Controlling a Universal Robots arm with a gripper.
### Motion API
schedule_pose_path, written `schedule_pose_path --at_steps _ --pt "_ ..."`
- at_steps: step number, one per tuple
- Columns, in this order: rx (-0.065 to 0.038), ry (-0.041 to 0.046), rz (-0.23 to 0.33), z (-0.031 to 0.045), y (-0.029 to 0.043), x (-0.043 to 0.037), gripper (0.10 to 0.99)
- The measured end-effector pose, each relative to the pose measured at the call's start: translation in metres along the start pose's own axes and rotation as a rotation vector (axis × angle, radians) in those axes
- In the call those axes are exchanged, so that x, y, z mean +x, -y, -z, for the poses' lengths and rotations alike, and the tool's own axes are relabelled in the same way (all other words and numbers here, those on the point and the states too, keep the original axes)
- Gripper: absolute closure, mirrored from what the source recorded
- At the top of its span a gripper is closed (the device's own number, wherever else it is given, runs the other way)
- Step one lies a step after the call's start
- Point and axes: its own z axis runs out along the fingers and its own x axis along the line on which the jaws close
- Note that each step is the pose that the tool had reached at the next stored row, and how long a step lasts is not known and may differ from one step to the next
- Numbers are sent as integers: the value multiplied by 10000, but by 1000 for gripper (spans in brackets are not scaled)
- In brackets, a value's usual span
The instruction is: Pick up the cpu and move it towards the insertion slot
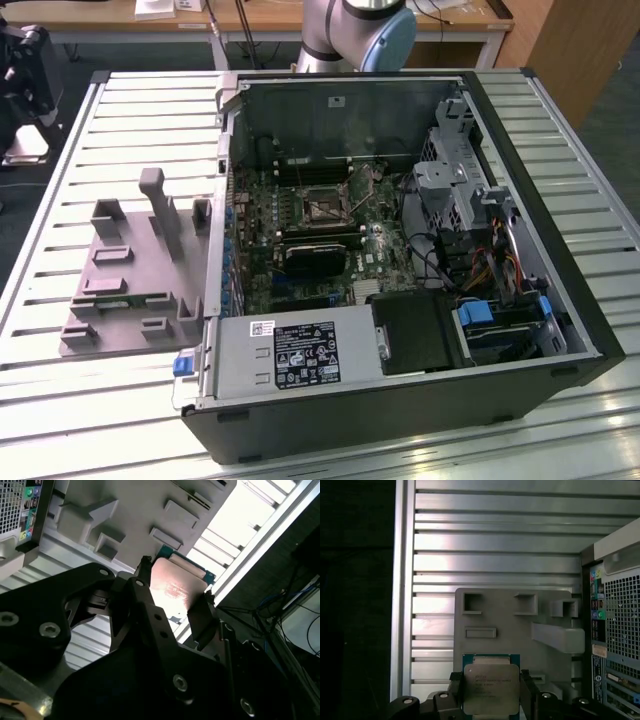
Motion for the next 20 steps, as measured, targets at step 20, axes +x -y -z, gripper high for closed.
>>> schedule_pose_path --at_steps 20 --pt "-1 -3 0 -21 -6 -568 549"
